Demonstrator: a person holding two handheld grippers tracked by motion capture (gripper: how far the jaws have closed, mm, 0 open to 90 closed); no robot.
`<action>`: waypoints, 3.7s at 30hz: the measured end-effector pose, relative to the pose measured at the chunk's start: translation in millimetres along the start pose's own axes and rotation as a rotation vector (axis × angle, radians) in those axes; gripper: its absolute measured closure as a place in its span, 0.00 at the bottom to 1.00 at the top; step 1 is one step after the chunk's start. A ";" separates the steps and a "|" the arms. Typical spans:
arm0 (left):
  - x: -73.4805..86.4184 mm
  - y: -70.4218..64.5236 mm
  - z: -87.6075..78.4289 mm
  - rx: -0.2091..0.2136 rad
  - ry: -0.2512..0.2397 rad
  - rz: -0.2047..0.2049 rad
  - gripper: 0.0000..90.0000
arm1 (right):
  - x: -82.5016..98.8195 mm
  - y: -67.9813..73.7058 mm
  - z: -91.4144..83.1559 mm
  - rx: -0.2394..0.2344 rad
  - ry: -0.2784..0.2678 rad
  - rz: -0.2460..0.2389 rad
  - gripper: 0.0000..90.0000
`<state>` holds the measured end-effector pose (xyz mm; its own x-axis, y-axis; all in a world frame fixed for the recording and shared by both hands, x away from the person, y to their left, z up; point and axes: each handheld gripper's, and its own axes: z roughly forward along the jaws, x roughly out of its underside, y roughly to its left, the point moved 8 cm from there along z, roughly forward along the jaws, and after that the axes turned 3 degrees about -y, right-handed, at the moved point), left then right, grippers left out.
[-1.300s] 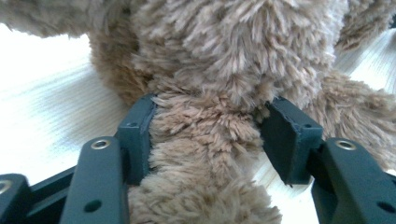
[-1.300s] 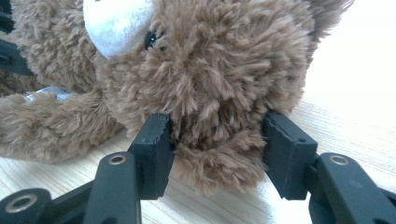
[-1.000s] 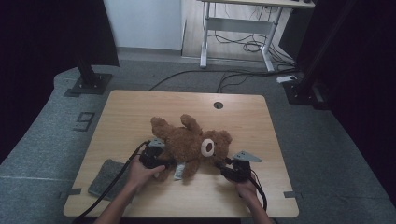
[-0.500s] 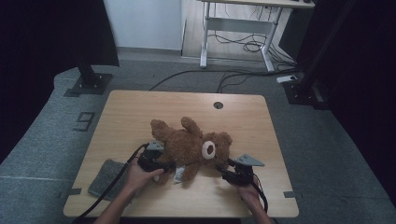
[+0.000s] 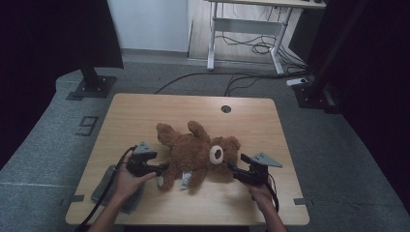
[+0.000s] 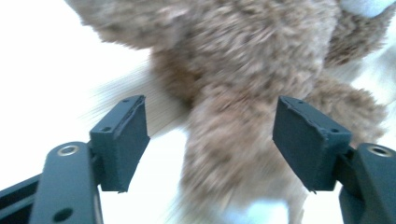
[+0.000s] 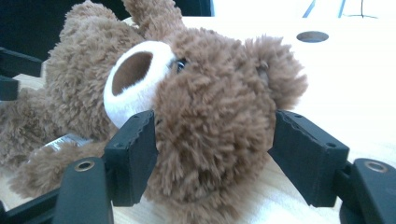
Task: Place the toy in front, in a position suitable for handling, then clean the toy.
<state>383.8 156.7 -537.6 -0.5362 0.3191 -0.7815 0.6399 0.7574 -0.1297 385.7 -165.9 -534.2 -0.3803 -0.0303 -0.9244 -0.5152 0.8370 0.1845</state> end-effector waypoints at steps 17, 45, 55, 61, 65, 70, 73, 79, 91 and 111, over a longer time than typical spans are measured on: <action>74.6 28.9 -39.3 -0.135 0.083 -0.057 0.14 | 4.4 1.7 9.9 -0.005 0.020 0.010 0.34; 98.9 36.0 -29.0 -0.255 0.101 -0.031 0.22 | 7.4 -3.4 8.7 0.012 0.021 0.024 0.34; 97.0 41.8 -34.0 -0.271 0.049 0.009 0.80 | 8.9 -5.2 7.5 0.022 0.026 0.024 0.34; 83.6 39.1 -41.4 -0.193 -0.032 -0.046 0.83 | 7.1 -5.3 6.0 0.020 0.016 0.026 0.34; 63.0 34.1 -48.8 -0.128 -0.105 -0.078 0.83 | 2.0 -5.6 6.4 0.019 0.007 0.023 0.32; 41.3 29.1 -45.5 -0.088 -0.139 -0.076 0.83 | -13.5 1.9 10.4 -0.002 0.016 -0.017 0.26; 31.7 25.4 -40.7 -0.072 -0.158 -0.079 0.83 | -23.5 4.7 20.3 -0.005 0.040 -0.047 0.21; 12.8 13.2 -32.9 -0.038 -0.181 -0.057 0.83 | -23.5 -7.8 35.8 -0.007 0.060 0.042 0.11; -35.8 -27.3 -8.3 0.021 -0.206 0.036 0.82 | 4.4 -8.5 37.9 -0.101 0.116 0.090 0.09; -66.7 -49.3 35.3 0.041 -0.160 0.073 0.82 | 25.3 1.3 39.9 -0.074 0.159 -0.055 0.35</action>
<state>407.5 78.0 -500.6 -0.3954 0.2750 -0.8764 0.6972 0.7110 -0.0916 406.1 -143.8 -570.7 -0.4639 -0.1657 -0.8702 -0.5916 0.7891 0.1652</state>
